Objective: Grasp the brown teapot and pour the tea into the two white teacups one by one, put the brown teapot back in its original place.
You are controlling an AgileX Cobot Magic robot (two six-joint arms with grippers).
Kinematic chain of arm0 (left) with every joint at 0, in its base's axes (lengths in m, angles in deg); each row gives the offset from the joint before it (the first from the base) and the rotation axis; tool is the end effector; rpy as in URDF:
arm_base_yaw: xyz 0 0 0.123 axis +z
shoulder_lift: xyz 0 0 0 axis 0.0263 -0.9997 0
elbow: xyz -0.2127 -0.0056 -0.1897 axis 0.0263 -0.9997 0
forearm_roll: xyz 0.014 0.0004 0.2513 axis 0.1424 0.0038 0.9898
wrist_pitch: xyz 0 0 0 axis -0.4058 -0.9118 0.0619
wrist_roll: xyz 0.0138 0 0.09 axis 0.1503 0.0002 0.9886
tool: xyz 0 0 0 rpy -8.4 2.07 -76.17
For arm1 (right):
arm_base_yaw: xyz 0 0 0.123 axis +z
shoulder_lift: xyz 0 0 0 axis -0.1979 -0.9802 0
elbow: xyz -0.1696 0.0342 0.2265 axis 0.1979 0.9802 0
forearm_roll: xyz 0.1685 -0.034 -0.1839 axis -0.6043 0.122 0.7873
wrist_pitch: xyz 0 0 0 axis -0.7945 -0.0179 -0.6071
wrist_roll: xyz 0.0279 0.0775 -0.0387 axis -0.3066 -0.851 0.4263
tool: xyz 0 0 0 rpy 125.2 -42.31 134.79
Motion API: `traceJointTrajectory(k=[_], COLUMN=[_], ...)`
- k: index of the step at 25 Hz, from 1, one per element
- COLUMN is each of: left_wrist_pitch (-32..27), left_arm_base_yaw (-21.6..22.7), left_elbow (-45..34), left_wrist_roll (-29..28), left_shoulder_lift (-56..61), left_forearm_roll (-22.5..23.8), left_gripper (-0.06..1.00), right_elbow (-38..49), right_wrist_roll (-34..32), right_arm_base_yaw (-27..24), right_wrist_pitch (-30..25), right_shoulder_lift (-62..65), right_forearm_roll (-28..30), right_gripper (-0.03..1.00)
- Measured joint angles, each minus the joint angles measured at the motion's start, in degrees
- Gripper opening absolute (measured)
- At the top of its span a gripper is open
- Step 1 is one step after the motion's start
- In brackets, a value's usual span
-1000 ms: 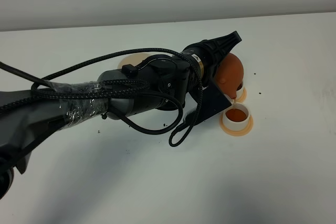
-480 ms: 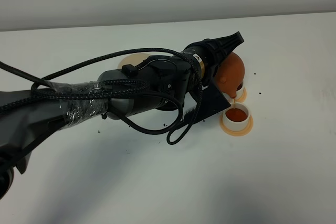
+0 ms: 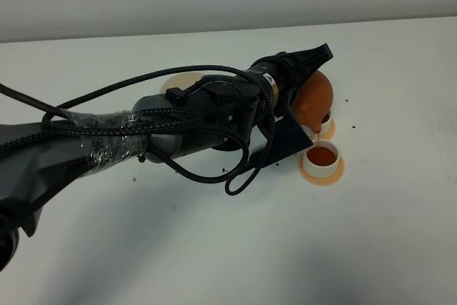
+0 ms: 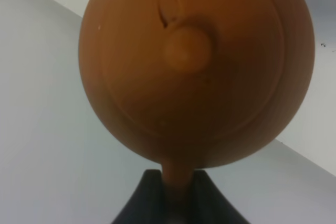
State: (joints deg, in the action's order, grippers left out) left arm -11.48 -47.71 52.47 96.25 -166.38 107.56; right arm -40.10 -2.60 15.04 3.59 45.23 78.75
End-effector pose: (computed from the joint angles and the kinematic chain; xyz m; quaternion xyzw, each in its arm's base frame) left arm 0.3321 -0.3191 0.1932 0.8723 0.1073 0.3706 0.3004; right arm -0.0054 0.0014 0.2727 -0.0064 0.8588 0.0392 0.5109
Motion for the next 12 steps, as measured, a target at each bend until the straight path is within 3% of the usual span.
traceJointTrajectory(k=[12], left_wrist_pitch=[0.8], left_arm_base_yaw=[0.0], left_elbow=[0.0], left_wrist_roll=[0.0], left_shoulder_lift=[0.0], left_forearm_roll=[1.2], left_gripper=[0.12], right_elbow=[0.0], right_wrist_roll=[0.0], right_arm_base_yaw=[0.0], right_wrist_pitch=[0.0], right_shoulder_lift=[0.0], right_forearm_roll=[0.0], right_gripper=[0.24])
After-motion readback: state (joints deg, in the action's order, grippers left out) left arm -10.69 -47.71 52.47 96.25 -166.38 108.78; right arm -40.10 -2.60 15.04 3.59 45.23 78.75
